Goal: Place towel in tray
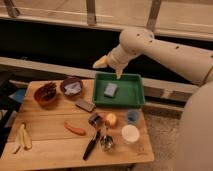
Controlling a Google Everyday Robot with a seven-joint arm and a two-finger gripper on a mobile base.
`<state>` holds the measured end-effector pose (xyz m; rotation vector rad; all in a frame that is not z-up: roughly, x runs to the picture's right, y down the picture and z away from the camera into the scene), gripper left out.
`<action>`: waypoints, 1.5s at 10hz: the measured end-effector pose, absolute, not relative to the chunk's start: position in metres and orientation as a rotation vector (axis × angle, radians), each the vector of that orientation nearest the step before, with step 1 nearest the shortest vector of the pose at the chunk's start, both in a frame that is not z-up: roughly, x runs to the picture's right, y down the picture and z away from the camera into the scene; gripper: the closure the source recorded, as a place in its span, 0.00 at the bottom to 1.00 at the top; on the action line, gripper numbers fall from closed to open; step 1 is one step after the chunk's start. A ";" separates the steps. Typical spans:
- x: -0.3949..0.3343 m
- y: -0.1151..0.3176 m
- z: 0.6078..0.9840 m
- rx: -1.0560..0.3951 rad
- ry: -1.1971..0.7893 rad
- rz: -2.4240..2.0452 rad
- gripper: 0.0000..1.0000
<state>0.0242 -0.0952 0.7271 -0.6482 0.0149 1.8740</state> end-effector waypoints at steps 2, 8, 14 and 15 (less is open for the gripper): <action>0.023 -0.090 0.731 -0.665 0.022 1.884 0.20; -0.065 -0.114 0.748 -0.641 -0.117 1.756 0.20; -0.110 -0.128 0.760 -0.697 -0.155 1.733 0.20; -0.111 -0.127 0.760 -0.697 -0.155 1.729 0.20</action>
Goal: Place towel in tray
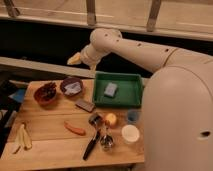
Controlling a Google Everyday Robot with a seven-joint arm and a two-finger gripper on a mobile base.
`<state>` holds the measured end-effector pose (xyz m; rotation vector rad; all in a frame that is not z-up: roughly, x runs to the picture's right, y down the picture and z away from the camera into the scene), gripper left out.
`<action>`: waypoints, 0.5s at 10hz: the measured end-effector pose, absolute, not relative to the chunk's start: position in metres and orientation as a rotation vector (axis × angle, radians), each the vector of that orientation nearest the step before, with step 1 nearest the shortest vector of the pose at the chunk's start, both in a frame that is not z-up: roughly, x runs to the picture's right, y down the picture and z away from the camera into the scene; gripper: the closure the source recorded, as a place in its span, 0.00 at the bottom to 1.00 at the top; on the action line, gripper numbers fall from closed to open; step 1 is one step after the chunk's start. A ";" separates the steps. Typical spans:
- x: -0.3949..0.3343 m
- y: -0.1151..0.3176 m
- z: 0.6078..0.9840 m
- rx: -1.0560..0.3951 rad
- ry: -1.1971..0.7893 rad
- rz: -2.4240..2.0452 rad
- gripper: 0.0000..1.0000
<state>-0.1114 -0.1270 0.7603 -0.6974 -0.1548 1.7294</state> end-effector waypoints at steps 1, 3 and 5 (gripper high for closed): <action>-0.115 -0.125 0.762 -0.694 -0.160 1.725 0.20; -0.134 -0.123 0.774 -0.692 -0.174 1.723 0.20; -0.168 -0.111 0.800 -0.703 -0.189 1.723 0.20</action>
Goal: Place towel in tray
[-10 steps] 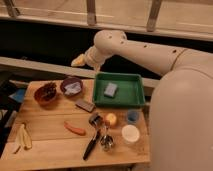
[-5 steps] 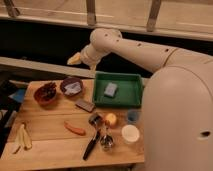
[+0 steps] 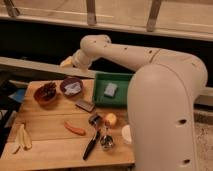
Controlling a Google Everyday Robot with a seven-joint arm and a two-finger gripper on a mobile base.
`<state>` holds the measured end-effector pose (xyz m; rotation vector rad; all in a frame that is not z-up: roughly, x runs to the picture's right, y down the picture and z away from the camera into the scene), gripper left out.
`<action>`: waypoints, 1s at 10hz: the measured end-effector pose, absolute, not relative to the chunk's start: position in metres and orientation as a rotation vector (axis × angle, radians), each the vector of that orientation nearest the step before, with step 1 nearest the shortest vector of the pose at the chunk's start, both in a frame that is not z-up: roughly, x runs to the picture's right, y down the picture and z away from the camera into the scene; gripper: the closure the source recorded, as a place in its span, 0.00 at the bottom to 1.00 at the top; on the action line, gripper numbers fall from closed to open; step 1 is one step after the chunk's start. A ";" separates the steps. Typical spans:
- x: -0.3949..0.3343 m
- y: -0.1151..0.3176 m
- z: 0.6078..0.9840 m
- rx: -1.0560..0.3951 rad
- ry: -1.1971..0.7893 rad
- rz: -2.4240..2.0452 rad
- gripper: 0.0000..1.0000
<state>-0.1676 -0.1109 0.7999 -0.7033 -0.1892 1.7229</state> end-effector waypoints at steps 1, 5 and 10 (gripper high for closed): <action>-0.176 -0.106 0.811 -0.708 -0.194 1.726 0.20; -0.221 -0.080 0.844 -0.758 -0.191 1.720 0.20; -0.222 -0.080 0.846 -0.763 -0.189 1.725 0.20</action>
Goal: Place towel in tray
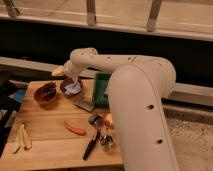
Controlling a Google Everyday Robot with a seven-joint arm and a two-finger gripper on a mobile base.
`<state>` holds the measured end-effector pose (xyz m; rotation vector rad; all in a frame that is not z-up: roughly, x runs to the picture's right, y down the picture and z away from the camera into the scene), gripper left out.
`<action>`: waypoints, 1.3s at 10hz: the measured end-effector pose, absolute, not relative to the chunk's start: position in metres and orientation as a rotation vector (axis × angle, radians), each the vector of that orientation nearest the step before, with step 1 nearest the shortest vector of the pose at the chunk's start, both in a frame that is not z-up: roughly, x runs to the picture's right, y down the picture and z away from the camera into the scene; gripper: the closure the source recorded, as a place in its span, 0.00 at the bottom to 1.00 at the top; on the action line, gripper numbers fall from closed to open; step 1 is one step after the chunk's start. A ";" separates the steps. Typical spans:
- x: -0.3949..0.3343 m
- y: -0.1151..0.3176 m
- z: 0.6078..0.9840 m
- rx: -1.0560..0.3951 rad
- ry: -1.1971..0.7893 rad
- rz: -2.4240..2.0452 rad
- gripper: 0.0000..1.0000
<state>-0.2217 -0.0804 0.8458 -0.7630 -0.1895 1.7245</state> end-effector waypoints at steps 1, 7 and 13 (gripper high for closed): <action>-0.221 -0.079 0.850 -0.765 -0.186 1.729 0.20; -0.217 -0.063 0.907 -0.741 -0.128 1.729 0.20; -0.218 -0.063 0.913 -0.737 -0.128 1.738 0.20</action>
